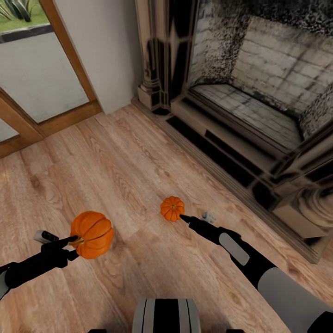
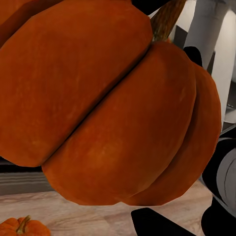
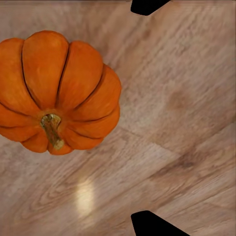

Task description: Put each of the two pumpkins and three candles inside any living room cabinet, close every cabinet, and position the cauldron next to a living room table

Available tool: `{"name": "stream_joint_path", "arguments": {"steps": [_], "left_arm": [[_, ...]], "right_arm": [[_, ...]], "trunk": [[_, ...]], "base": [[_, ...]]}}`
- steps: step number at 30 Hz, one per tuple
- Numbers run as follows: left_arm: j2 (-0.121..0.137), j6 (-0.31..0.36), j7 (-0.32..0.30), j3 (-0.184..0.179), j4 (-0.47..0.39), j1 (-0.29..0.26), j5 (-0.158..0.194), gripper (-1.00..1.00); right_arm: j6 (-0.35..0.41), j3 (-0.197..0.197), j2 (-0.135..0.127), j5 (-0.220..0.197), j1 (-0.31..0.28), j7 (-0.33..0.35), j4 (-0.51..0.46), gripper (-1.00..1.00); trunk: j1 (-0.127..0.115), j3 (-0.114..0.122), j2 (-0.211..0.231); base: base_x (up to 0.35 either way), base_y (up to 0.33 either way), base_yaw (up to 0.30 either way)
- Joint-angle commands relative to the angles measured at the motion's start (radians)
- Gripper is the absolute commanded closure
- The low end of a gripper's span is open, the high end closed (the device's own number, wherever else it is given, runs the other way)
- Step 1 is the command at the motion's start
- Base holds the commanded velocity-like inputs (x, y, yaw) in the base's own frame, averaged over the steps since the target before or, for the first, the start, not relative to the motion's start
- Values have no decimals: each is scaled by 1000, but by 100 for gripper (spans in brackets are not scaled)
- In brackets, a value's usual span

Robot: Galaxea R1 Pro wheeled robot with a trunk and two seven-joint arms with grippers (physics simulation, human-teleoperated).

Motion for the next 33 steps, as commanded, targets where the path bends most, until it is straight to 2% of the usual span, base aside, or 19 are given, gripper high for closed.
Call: {"name": "stream_joint_path", "arguments": {"steps": [1,21,33], "left_arm": [[0,9,1,0,-1,0,6,100],[-1,9,1,-2,-1,0,4,100],[0,9,1,0,-1,-1,4,100]], "right_arm": [[0,3,-1,-7,-1,1,0,-100],[-5,3,-4,-7,-1,4,-2,-100],[-17,3,-7,-7,-1,4,-2,-100]], "trunk": [[0,-5,-1],[9,-82,-5],[9,-82,-5]], "base": [[0,0,0],[0,0,0],[23,0,0]]}}
